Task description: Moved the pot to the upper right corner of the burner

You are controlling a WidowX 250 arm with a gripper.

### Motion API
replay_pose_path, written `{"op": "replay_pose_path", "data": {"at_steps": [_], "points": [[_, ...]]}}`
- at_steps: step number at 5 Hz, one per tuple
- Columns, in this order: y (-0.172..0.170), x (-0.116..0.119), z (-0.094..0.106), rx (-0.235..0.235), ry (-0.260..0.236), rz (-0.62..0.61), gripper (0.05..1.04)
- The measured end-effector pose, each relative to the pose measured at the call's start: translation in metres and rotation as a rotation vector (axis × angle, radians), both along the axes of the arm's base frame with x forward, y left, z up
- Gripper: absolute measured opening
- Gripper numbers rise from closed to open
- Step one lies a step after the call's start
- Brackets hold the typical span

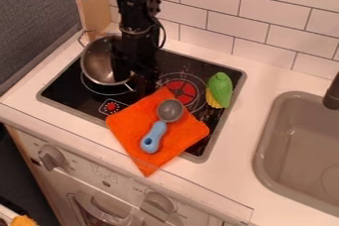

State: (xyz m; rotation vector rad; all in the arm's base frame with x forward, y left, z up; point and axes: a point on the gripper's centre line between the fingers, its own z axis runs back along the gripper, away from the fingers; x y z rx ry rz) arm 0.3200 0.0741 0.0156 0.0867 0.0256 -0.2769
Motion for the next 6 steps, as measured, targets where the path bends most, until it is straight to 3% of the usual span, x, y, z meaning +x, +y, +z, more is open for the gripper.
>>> {"op": "replay_pose_path", "data": {"at_steps": [2, 3, 5, 6], "points": [[0.008, -0.001, 0.012, -0.022, -0.027, 0.022, 0.644], [0.017, 0.001, 0.04, -0.048, -0.108, 0.068, 0.57], [0.002, 0.032, 0.081, -0.134, -0.261, 0.045, 0.569], [-0.036, 0.058, 0.07, -0.171, -0.244, -0.033, 0.569]]}}
